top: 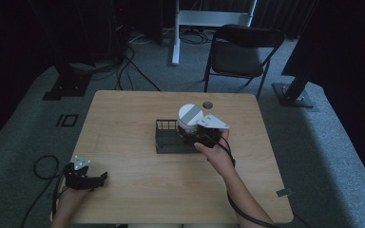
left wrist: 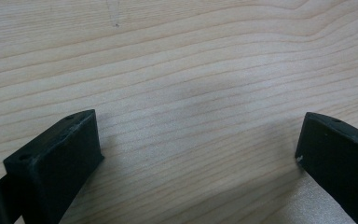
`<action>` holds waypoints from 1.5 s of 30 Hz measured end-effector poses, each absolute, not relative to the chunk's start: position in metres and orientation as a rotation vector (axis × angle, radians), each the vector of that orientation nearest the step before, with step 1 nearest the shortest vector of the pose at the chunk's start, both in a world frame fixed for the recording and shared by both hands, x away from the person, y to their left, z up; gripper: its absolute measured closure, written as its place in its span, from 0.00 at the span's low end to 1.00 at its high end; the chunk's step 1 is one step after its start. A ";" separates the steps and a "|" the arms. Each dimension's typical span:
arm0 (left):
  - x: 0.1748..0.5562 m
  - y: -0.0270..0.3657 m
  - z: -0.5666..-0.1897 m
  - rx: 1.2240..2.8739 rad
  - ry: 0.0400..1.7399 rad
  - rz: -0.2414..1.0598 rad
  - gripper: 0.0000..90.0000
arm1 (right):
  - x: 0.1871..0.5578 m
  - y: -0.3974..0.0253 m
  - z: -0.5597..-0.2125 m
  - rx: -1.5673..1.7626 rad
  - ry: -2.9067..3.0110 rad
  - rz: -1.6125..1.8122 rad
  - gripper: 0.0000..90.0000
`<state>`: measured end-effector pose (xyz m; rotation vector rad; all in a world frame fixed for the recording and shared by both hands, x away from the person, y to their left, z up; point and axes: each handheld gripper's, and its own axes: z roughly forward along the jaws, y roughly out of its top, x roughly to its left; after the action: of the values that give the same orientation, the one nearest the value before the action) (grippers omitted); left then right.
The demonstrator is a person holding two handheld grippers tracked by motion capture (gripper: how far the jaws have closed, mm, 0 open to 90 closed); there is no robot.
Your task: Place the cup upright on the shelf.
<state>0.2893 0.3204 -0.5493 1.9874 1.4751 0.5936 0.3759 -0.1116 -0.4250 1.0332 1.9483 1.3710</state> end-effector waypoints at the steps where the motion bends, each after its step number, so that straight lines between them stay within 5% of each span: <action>1: 0.289 0.320 -0.549 1.987 1.475 0.593 0.00 | 0.378 -0.113 -0.426 1.040 1.944 1.342 0.20; 45: 0.289 0.320 -0.549 1.988 1.475 0.593 0.00 | 0.408 -0.124 -0.473 1.266 2.014 1.089 0.20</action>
<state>0.2893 0.3204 -0.5493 1.9875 1.4748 0.5929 0.4075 -0.1244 -0.4735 1.2657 2.0142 1.0894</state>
